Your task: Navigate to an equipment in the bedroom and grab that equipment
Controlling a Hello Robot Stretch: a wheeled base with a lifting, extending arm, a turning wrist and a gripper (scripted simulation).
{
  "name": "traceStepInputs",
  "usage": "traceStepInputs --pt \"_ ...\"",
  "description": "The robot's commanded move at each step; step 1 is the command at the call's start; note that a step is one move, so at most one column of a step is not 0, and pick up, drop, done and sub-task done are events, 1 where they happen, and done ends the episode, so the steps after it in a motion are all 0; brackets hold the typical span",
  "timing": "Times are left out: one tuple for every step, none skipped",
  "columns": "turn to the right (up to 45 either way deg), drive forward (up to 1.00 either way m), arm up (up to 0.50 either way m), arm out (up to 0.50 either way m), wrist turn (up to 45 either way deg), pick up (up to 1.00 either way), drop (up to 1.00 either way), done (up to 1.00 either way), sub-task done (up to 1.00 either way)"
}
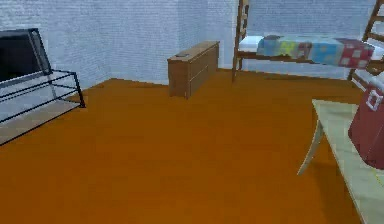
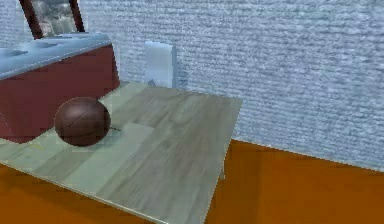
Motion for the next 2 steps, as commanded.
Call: traceStepInputs --pt "-24.0 0.00 0.00 0.00 0.0 0.00 0.00 0.00 0.00" --pt "45.0 0.00 0.00 0.00 0.0 0.00 0.00 0.00 0.00"
